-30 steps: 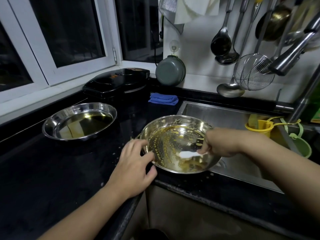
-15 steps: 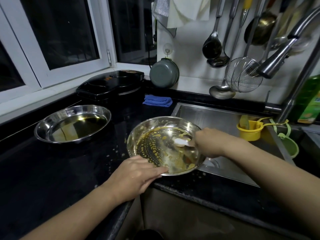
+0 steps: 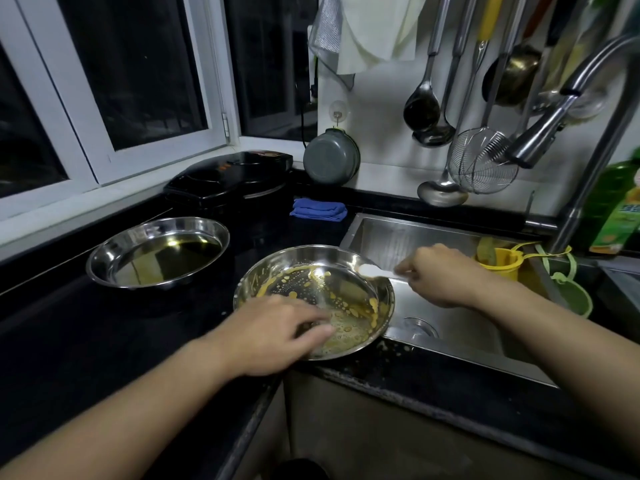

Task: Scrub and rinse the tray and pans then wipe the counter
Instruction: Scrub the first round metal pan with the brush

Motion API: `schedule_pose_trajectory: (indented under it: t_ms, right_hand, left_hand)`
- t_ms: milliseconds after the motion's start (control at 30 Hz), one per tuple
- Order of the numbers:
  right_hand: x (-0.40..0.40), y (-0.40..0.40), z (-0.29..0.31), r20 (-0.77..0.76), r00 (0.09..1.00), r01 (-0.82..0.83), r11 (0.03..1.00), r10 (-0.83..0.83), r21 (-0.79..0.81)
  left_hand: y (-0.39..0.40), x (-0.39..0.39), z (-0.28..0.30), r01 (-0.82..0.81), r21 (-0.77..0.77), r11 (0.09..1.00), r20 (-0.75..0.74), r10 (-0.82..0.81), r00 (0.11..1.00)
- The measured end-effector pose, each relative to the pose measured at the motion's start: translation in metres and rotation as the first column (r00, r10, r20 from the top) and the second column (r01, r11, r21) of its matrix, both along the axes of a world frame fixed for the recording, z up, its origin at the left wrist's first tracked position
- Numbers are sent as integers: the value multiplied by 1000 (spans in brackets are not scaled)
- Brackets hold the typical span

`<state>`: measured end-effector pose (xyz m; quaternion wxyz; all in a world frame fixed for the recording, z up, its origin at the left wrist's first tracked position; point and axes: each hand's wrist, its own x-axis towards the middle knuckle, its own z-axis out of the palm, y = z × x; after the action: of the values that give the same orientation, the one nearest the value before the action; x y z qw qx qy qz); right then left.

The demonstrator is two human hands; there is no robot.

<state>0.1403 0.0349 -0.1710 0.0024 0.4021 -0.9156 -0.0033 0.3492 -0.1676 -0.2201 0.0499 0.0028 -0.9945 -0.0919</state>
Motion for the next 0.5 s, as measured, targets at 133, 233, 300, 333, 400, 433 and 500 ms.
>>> schedule_pose_trajectory:
  t_ms: [133, 233, 300, 333, 400, 433, 500]
  right_hand:
    - [17, -1, -2, 111, 993, -38, 999, 37, 6]
    - [28, -8, -13, 122, 992, -28, 997, 18, 74]
    - [26, -15, -19, 95, 995, 15, 996, -23, 93]
    - [23, -18, -20, 89, 995, 34, 996, -41, 80]
    - [18, -26, -18, 86, 995, 53, 998, -56, 43]
    - [16, -30, -17, 86, 995, 53, 998, -55, 22]
    - [12, -34, -16, 76, 996, 44, 999, -43, -16]
  left_hand:
    - [-43, 24, -5, 106, -224, 969, 211, -58, 976]
    - [-43, 28, -16, 122, -377, 918, 199, -48, 979]
    - [-22, 22, -18, 133, -477, 869, 159, -64, 985]
    - [-6, 16, -18, 136, -514, 847, 138, -74, 988]
    - [33, 7, -15, 113, -469, 876, 90, -80, 993]
    - [53, 5, -11, 91, -345, 934, 68, -72, 995]
    - [78, 3, -1, 51, 60, 997, 86, -56, 995]
